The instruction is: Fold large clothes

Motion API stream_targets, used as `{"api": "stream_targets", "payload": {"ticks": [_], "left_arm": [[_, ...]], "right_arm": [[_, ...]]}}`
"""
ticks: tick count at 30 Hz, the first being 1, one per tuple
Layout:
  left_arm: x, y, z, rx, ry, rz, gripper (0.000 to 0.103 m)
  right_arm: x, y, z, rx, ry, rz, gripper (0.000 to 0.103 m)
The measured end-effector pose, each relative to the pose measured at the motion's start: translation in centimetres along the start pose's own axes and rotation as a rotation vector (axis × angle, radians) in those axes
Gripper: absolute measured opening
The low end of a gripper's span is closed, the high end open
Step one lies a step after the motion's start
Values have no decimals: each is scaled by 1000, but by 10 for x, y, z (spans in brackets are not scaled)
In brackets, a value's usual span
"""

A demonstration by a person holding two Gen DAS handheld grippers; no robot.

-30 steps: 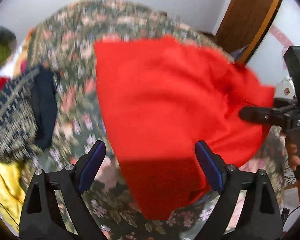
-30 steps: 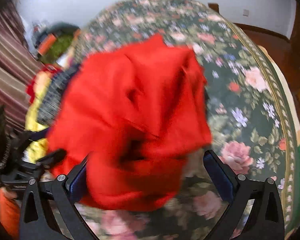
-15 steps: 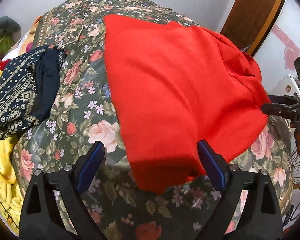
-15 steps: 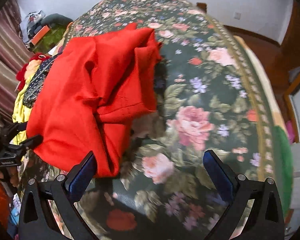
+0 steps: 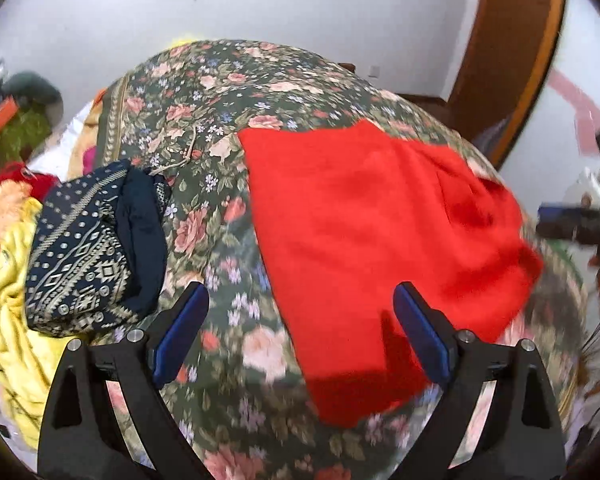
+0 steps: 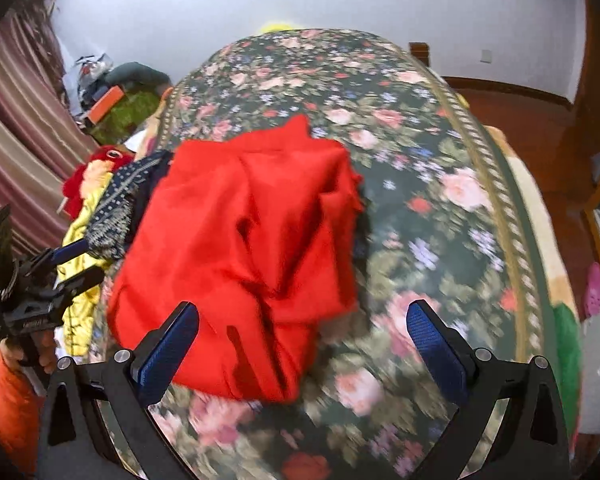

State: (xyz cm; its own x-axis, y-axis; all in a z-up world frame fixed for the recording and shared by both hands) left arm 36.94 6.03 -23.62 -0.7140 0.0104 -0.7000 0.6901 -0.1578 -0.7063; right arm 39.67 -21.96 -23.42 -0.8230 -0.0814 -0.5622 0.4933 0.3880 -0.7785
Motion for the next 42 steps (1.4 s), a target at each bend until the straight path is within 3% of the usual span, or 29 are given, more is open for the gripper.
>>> {"api": "stream_targets", "payload": {"ticks": [4, 10, 13, 16, 20, 21, 22, 24, 26, 27, 32, 37, 42], "left_arm": [[-11, 35, -14, 87, -126, -64, 94], [2, 101, -20, 264, -317, -238, 94], [3, 117, -16, 351, -380, -249, 94], [-1, 125, -11, 386, -385, -240, 94], [-11, 132, -9, 400, -381, -224, 91], [-13, 132, -10, 396, -382, -215, 89], [-15, 131, -12, 386, -382, -198, 83], [-18, 128, -19, 374, -388, -172, 72], [-20, 120, -21, 387, -400, -140, 56], [-22, 113, -22, 394, -399, -124, 52], [-37, 76, -23, 394, -354, -45, 38], [-58, 18, -42, 338, -280, 84, 38], [-75, -32, -87, 299, -294, 183, 38]], "right_arm": [[-10, 33, -4, -45, 15, -38, 103], [-10, 91, 6, -158, 80, -166, 103], [-11, 114, 4, -224, 101, -204, 103], [-16, 129, -1, -249, 88, -202, 101], [-26, 139, -12, -300, 93, -196, 82], [-28, 141, -13, -307, 103, -192, 77], [-30, 141, -14, -307, 107, -186, 71], [-35, 140, -15, -306, 112, -170, 50], [-41, 133, -18, -317, 116, -149, 37], [-44, 128, -21, -325, 116, -139, 32], [-59, 103, -53, -317, 40, -96, 27], [-79, 80, -103, -330, -35, -31, 26], [-109, 68, -161, -383, -75, 21, 26]]}}
Point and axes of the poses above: each gripper's, at about its wrist camera, not at the fingertips, and y roughly the way its jaws point, z to its right, x to its underside, the point moved 7 cm from there along y, roughly the way its jaws point, and after that the axes turned 7 degrees about z, right-handed, at the moved point
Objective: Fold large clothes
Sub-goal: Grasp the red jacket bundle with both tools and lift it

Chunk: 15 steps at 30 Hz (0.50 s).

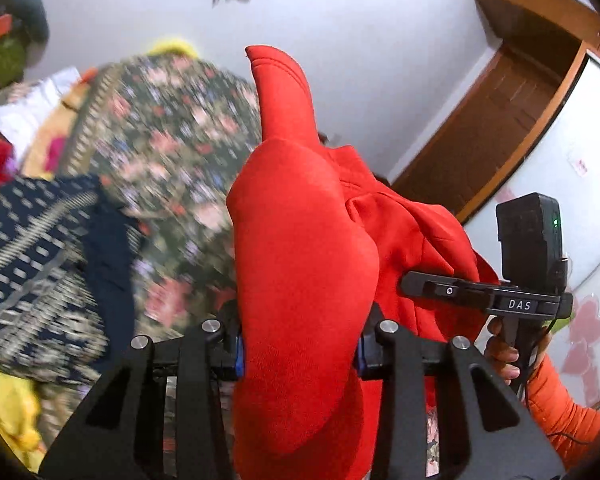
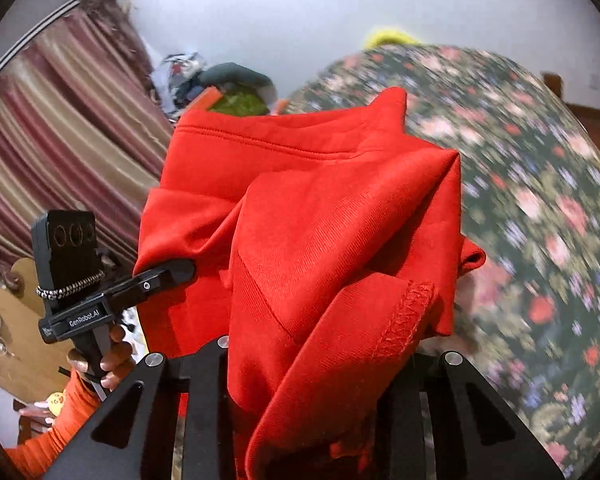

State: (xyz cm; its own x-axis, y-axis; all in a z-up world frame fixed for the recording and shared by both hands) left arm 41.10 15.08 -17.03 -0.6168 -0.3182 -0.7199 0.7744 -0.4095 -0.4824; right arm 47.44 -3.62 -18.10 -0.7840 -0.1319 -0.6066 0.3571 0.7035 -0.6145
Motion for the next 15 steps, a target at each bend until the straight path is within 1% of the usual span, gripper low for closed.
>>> {"api": "stream_targets", "payload": {"ticks": [3, 6, 8, 11, 15], "left_arm": [[-23, -28, -22, -26, -10, 59, 38], [-41, -51, -51, -65, -22, 97, 38], [-50, -64, -74, -99, -32, 113, 38], [-60, -75, -112, -151, -60, 120, 38], [-66, -74, -166, -217, -105, 103, 38]], "right_arm": [[-17, 17, -33, -27, -30, 14, 26], [-33, 50, -70, -48, -68, 16, 26], [-40, 72, -88, -63, -75, 8, 26], [-46, 114, -109, -88, -74, -25, 26], [-47, 175, -126, -110, -61, -77, 26]]}}
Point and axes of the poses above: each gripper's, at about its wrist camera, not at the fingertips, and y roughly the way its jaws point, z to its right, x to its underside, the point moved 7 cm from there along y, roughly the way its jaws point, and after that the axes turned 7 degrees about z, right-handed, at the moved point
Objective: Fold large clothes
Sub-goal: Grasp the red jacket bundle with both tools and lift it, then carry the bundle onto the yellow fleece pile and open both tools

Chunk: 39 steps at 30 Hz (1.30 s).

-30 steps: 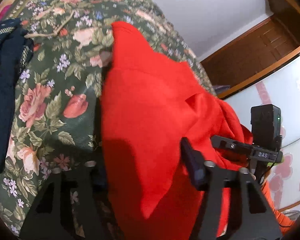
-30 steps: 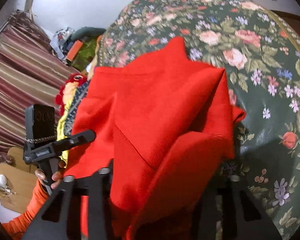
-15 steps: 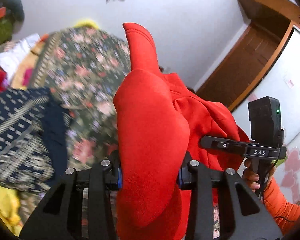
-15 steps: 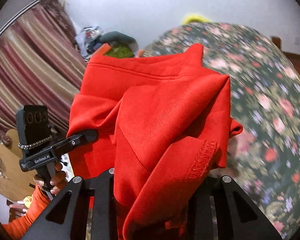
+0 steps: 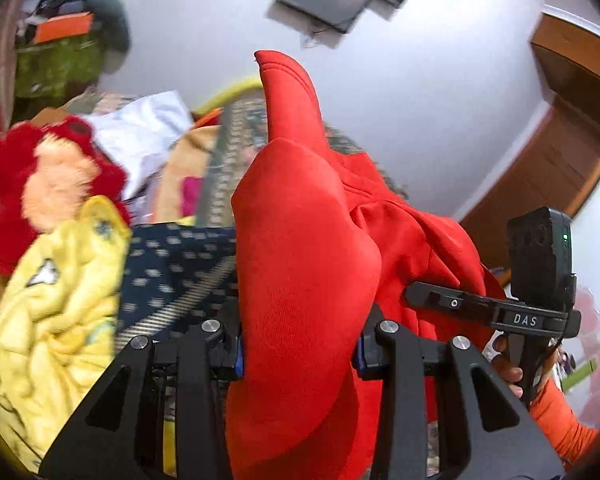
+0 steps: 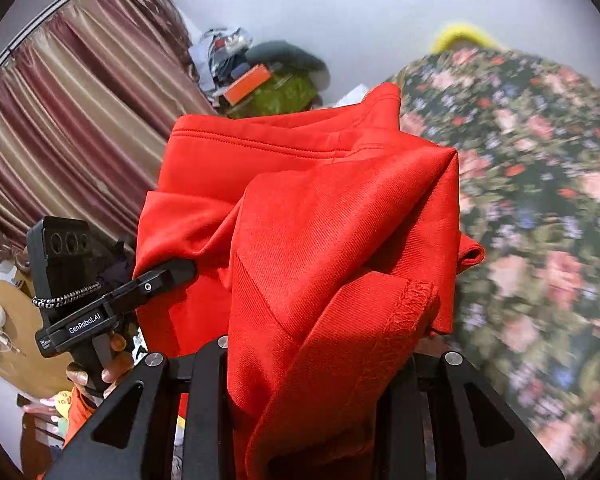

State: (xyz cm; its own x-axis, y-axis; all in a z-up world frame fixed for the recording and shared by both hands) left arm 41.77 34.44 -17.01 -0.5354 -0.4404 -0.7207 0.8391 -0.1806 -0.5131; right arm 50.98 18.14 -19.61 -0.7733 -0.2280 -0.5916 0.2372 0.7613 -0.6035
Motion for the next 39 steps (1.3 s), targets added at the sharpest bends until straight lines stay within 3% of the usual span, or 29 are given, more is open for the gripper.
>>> {"api": "stream_targets", "payload": {"ticks": [9, 13, 16, 21, 25, 30, 32, 33, 36, 39], "left_arm": [[14, 70, -115, -129, -138, -141, 40], [23, 92, -148, -81, -259, -137, 53], [31, 94, -153, -58, -283, -153, 59], [37, 73, -136, -146, -143, -155, 68], [38, 51, -116, -218, 7, -151, 69], [42, 18, -79, -241, 184, -117, 76], [46, 10, -70, -265, 220, -100, 92], [48, 8, -68, -277, 230, -97, 94], [60, 9, -69, -306, 238, -112, 95], [86, 18, -84, -333, 222, -199, 95]], "right_arm": [[19, 121, 40, 26, 109, -113, 26], [19, 137, 68, -17, 187, -114, 27], [24, 136, 70, 6, 129, -146, 32], [35, 109, 77, 191, -11, -167, 70], [30, 70, 85, 308, -65, -116, 71], [24, 42, 56, 244, -83, -53, 72], [26, 45, 40, 215, -94, -49, 72], [29, 48, 33, 201, -98, -50, 72], [47, 65, 15, 182, -127, -85, 72], [73, 87, 16, 241, -194, -158, 72]]}}
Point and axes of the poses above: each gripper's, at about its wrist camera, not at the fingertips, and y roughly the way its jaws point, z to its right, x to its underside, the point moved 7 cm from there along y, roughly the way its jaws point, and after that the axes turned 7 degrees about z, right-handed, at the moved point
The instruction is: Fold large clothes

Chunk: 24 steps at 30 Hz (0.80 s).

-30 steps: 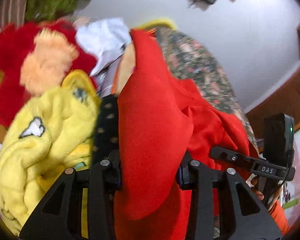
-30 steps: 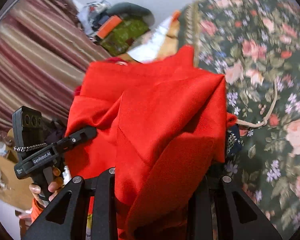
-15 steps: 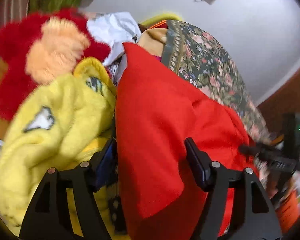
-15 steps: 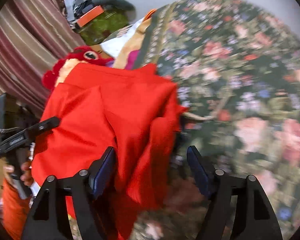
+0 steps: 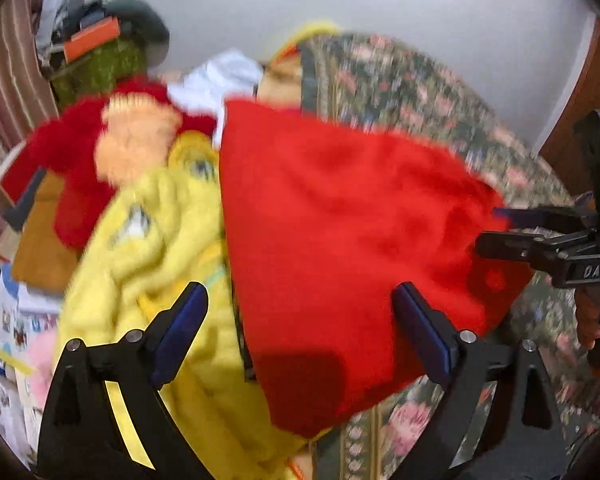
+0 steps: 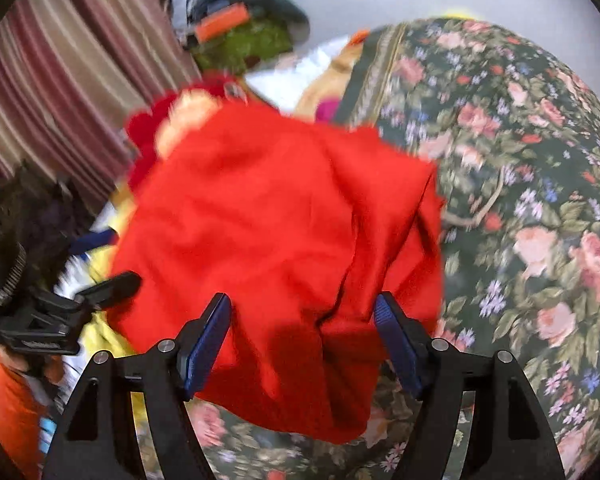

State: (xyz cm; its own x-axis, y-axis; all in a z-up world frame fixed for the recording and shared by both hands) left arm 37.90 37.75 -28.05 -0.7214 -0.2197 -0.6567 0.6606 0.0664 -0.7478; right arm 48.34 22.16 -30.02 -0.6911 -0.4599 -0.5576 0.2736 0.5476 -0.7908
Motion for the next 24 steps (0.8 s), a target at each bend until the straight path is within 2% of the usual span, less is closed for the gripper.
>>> {"api": "stream_targets", "payload": {"ticks": [3, 8, 9, 13, 16, 21, 24], "left_arm": [[20, 9, -5, -3, -4, -26, 97], [39, 13, -10, 19, -51, -27, 98], [42, 13, -10, 18, -67, -28, 98], [47, 2, -6, -15, -56, -15, 98], [49, -8, -1, -50, -26, -18, 98], [42, -33, 12, -73, -7, -3, 97], [28, -66, 30, -84, 29, 68, 97]], "right_arm": [[27, 22, 15, 83, -53, -67, 72], [54, 21, 44, 12, 25, -125, 72], [56, 16, 50, 36, 26, -129, 72], [62, -4, 63, 126, -30, -105, 72], [64, -28, 68, 163, -51, -75, 72], [58, -74, 63, 127, -7, -5, 72], [44, -113, 47, 121, -3, 78, 72]]}}
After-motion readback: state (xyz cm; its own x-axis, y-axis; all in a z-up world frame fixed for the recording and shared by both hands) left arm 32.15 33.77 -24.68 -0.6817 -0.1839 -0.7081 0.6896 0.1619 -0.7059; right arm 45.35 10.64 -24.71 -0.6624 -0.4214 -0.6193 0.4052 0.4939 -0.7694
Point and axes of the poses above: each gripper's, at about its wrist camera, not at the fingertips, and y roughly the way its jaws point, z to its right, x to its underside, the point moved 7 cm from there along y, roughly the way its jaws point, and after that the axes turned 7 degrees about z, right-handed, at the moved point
